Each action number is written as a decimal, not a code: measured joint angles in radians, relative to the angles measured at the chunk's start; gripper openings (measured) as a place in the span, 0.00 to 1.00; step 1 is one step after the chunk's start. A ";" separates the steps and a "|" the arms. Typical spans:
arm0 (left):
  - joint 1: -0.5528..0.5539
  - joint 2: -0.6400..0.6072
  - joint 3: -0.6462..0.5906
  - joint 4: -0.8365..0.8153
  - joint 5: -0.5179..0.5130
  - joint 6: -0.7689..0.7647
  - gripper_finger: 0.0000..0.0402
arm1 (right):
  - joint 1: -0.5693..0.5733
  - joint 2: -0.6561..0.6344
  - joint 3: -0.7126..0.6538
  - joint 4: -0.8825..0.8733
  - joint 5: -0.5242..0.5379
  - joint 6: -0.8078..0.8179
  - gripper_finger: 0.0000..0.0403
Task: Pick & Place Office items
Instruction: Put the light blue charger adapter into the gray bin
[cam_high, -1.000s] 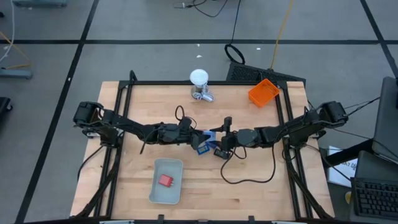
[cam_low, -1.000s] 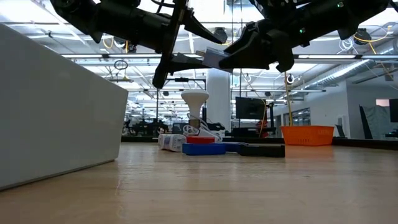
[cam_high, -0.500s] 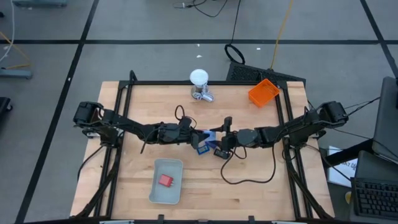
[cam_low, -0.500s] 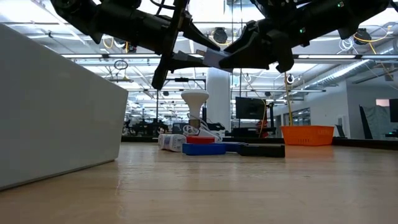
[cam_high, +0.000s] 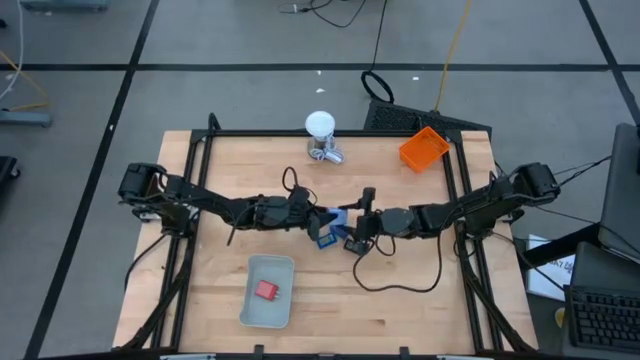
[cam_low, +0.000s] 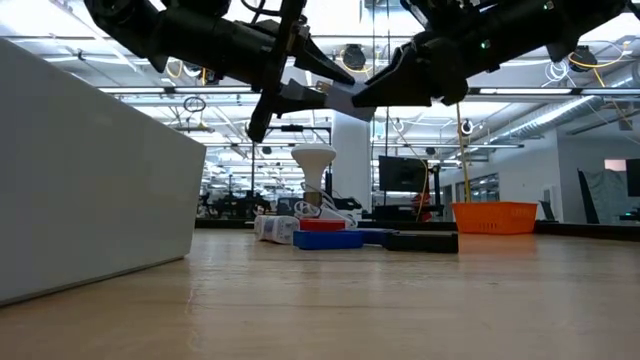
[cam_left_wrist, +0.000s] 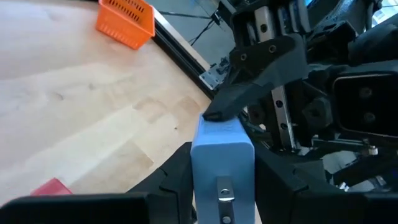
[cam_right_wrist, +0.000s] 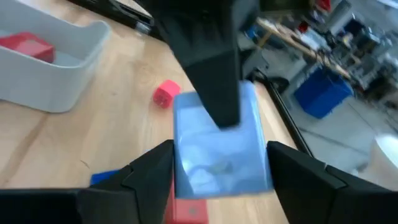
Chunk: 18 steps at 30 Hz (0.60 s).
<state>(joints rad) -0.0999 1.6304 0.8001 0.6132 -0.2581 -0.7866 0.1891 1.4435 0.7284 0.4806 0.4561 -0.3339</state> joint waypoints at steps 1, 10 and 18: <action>0.004 -0.003 0.000 0.000 -0.001 0.008 0.31 | -0.001 -0.011 0.000 -0.017 0.013 0.006 0.62; 0.004 -0.100 0.002 -0.014 0.033 0.197 0.33 | -0.002 -0.204 -0.001 -0.142 -0.014 0.165 0.71; -0.082 -0.246 0.001 -0.099 0.033 0.397 0.31 | 0.002 -0.348 -0.064 -0.157 -0.041 0.195 0.68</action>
<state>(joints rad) -0.1816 1.3848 0.8013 0.5137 -0.2252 -0.3901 0.1913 1.0954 0.6640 0.3235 0.4149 -0.1388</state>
